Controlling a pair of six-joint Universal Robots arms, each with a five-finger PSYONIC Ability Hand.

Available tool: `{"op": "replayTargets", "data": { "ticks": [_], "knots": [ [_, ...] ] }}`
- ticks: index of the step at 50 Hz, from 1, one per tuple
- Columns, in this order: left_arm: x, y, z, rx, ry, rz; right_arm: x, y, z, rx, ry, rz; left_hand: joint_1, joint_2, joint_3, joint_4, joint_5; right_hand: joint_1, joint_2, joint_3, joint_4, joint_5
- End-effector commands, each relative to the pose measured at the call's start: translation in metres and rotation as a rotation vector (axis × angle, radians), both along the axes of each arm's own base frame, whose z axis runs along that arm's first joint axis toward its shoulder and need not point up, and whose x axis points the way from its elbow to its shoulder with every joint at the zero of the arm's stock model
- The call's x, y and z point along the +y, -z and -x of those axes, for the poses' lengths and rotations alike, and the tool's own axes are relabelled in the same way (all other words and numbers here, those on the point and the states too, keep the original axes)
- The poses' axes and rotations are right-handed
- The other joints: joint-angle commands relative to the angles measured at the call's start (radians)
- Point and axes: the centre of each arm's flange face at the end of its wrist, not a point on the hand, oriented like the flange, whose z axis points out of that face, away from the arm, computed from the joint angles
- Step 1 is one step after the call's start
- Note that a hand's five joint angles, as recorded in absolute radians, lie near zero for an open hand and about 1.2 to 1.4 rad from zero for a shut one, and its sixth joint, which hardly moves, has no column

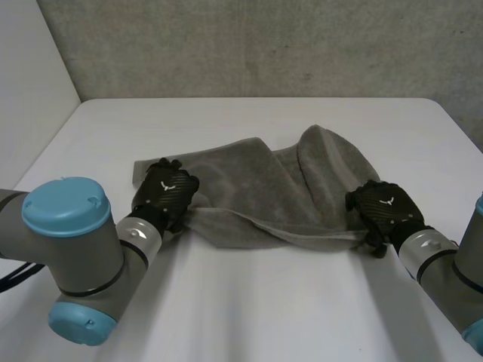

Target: Fold the towel.

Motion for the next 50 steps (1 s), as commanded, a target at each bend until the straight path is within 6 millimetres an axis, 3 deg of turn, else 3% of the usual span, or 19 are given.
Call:
{"op": "replayTargets", "data": {
  "ticks": [1, 11, 16, 18, 23, 28, 50],
  "knots": [
    [0.004, 0.005, -0.004, -0.010, -0.004, -0.052, 0.002, 0.006, 0.008, 0.009, 0.035, -0.025, -0.022, -0.024, -0.043, -0.056, -0.002, -0.071, -0.073, -0.050, -0.078, -0.044],
    [0.001, 0.008, -0.009, 0.051, -0.049, -0.120, 0.006, 0.013, 0.014, -0.001, 0.058, -0.054, -0.007, -0.009, -0.043, -0.056, 0.012, -0.010, -0.012, -0.050, -0.078, 0.018],
    [-0.006, 0.010, -0.014, 0.048, -0.072, -0.123, 0.004, 0.014, 0.016, -0.003, 0.065, -0.047, -0.001, -0.003, -0.043, -0.056, 0.018, 0.223, 0.220, -0.050, -0.078, 0.250],
    [-0.012, 0.014, -0.017, 0.044, -0.087, -0.128, 0.001, 0.012, 0.017, -0.007, 0.069, -0.040, 0.016, 0.014, -0.043, -0.056, 0.036, 0.535, 0.533, -0.050, -0.078, 0.562],
    [-0.020, 0.017, -0.021, 0.046, -0.108, -0.136, -0.007, 0.005, 0.021, -0.014, 0.080, -0.018, 0.031, 0.029, -0.043, -0.056, 0.051, 0.829, 0.827, -0.050, -0.078, 0.857],
    [-0.021, 0.018, -0.021, 0.049, -0.109, -0.139, -0.017, -0.008, 0.033, -0.024, 0.118, 0.023, 0.031, 0.029, -0.043, -0.056, 0.051, 0.856, 0.854, -0.050, -0.078, 0.883],
    [-0.021, 0.045, -0.013, 0.020, -0.089, -0.196, -0.033, -0.016, 0.068, -0.063, 0.148, -0.004, 0.269, 0.267, -0.043, -0.056, 0.288, 0.856, 0.854, -0.050, -0.078, 0.883]
  ]
}}
